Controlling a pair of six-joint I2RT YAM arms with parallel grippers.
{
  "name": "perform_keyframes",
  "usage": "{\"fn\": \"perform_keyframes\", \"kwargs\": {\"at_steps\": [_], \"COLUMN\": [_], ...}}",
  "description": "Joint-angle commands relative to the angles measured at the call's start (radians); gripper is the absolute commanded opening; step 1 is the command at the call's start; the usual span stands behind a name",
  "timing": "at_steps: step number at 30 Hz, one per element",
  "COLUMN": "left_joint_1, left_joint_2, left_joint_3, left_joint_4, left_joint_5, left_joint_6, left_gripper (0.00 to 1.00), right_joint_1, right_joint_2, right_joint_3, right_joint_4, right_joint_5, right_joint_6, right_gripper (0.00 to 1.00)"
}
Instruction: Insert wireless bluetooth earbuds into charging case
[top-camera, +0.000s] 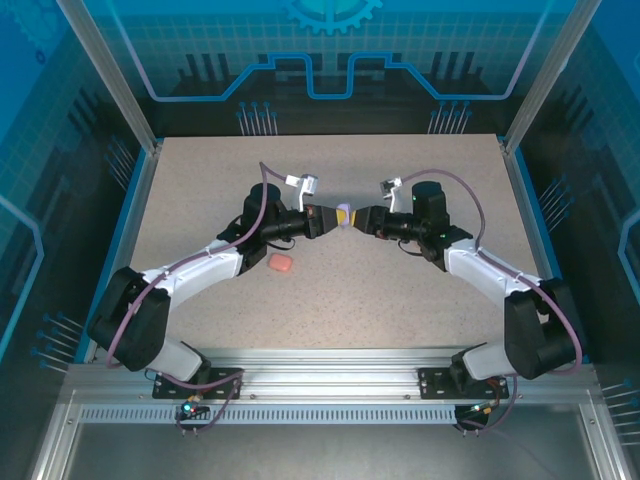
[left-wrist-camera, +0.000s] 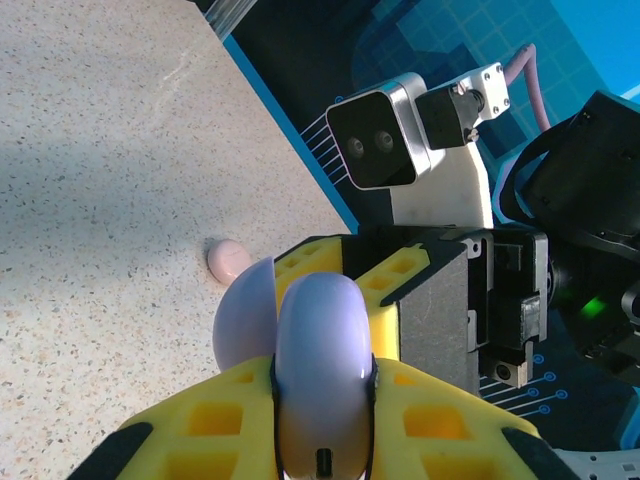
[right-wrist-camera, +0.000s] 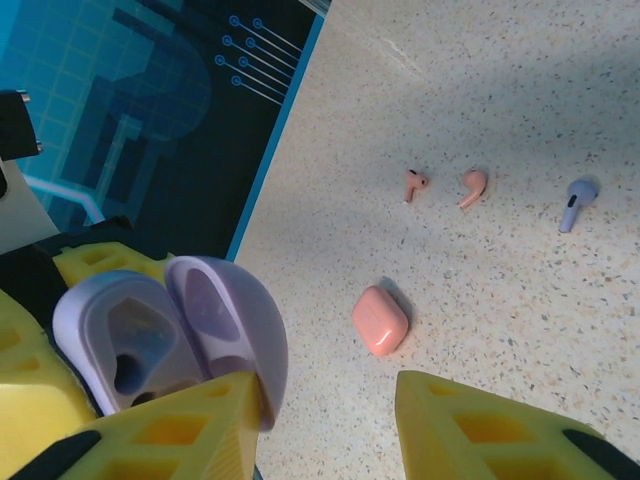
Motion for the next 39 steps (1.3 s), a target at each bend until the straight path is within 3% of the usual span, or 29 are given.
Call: {"fn": "perform_keyframes", "kwargs": {"at_steps": [1, 9, 18, 24, 29, 30, 32, 35, 37, 39], "left_joint_1": [-0.006, -0.007, -0.014, -0.020, -0.022, -0.022, -0.022, -0.020, -0.007, 0.017], "left_joint_2": [-0.020, -0.014, -0.010, -0.004, -0.002, -0.002, -0.014, -0.046, -0.079, -0.112], "left_joint_3": [0.028, 0.030, 0.031, 0.031, 0.031, 0.028, 0.028, 0.026, 0.038, 0.067], "left_joint_4": [0.039, 0.054, 0.057, 0.059, 0.057, 0.054, 0.025, -0.027, -0.089, -0.165], "left_joint_5": [0.028, 0.039, 0.047, 0.043, 0.032, 0.020, -0.025, -0.093, -0.114, -0.115], "left_joint_6": [-0.005, -0.017, -0.025, -0.025, -0.032, -0.030, -0.021, 0.010, 0.050, 0.095], "left_gripper": [0.00, 0.00, 0.00, 0.00, 0.00, 0.03, 0.40, 0.81, 0.97, 0.99], "right_joint_1": [0.015, 0.016, 0.016, 0.016, 0.016, 0.016, 0.015, 0.010, 0.001, -0.009], "right_joint_2": [0.009, 0.004, 0.036, 0.033, 0.017, 0.014, 0.006, 0.000, 0.001, 0.001], "right_joint_3": [0.032, 0.029, 0.071, 0.089, 0.093, 0.096, 0.102, 0.120, 0.137, 0.158], "right_joint_4": [0.027, 0.030, 0.057, 0.048, 0.010, -0.003, -0.038, -0.116, -0.172, -0.231], "right_joint_5": [-0.028, -0.036, -0.052, -0.068, -0.049, -0.040, -0.018, 0.029, 0.044, 0.059], "right_joint_6": [0.007, -0.002, 0.003, -0.009, -0.024, -0.030, -0.045, -0.082, -0.120, -0.170], "right_gripper": [0.39, 0.35, 0.22, 0.00, 0.00, 0.00, 0.00, 0.00, 0.00, 0.00]}}
